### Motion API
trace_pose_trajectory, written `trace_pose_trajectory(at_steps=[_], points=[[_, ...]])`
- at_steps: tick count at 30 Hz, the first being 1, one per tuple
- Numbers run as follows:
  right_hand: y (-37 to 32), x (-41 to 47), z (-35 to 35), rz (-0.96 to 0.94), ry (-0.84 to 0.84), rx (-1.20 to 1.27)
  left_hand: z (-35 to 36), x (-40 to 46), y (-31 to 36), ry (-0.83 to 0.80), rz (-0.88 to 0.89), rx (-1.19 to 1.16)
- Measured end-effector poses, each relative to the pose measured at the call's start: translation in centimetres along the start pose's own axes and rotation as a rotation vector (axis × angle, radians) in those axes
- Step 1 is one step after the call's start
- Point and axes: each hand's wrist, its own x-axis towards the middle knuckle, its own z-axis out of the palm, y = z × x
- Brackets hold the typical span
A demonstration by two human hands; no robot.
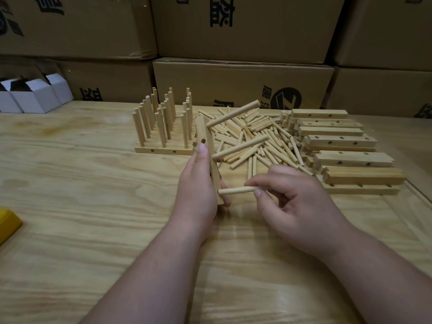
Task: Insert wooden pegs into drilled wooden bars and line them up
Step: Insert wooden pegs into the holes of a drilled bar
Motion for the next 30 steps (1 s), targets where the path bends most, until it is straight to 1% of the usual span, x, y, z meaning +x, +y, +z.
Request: trace_pose_trajectory(at_steps=[6, 14, 16, 20, 26, 30], points=[[-1.1, 0.2, 0.2, -0.035, -0.007, -0.106, 0.1, -0.4, -0.3, -0.019, 0.081, 0.091], [-2.7, 0.4, 0.7, 0.018, -0.036, -0.187, 0.1, -0.3, -0.4, 0.049, 0.059, 0.115], [-2.7, 0.5, 0.5, 0.037, -0.052, -0.173, 0.0, -0.2, -0.5, 0.031, 0.035, 0.116], [-2.3, 0.5, 0.3, 0.097, -0.079, -0.090, -0.2, -0.2, -0.5, -0.054, -0.010, 0.063], [-3.1, 0.4, 0.9, 0.096, -0.026, -0.197, 0.2, -0.3, -0.5, 0.072, -0.001, 0.082], [-3.6, 0.4, 1.2, 0.109, -0.010, -0.220, 0.4, -0.3, -0.6, 0.120, 0.037, 0.102]])
